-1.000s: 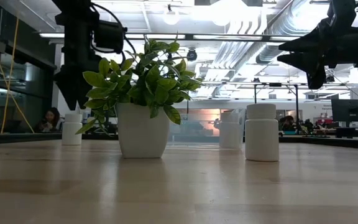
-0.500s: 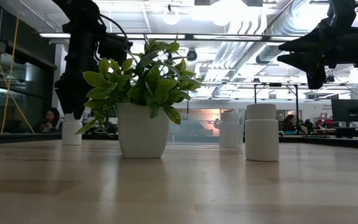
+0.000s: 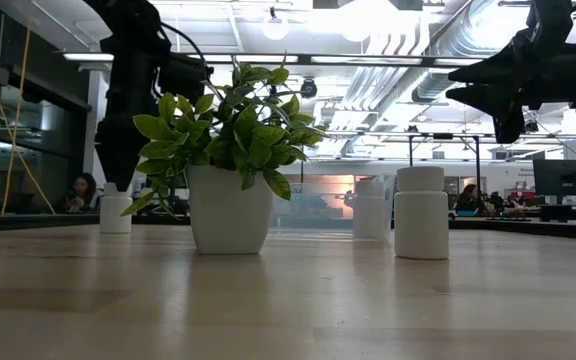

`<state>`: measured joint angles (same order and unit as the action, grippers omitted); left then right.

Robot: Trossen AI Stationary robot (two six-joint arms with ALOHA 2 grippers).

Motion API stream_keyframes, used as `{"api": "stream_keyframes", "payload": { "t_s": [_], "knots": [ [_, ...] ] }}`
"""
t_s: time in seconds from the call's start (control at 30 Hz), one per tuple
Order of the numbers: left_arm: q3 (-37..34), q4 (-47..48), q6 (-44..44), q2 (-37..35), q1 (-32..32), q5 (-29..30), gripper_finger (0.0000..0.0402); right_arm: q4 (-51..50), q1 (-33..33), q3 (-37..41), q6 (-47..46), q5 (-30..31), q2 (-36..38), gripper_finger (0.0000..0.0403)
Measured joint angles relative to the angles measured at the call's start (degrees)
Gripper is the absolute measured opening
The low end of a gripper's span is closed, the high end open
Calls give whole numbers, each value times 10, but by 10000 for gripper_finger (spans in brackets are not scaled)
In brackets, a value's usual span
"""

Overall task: Pick and place pill bottles into a basket
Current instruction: Put the white pill bottle in the transparent bin

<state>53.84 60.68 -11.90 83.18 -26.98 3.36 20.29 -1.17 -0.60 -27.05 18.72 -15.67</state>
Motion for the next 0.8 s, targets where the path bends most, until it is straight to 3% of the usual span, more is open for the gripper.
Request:
{"api": "stream_keyframes", "payload": {
  "t_s": [0.43,0.8],
  "knots": [
    [0,-6,37,0,0,-15,347,-6,0,0,0,0,0,124],
    [-18,-12,45,0,0,5,343,-9,0,0,0,0,0,124]
  ]
}}
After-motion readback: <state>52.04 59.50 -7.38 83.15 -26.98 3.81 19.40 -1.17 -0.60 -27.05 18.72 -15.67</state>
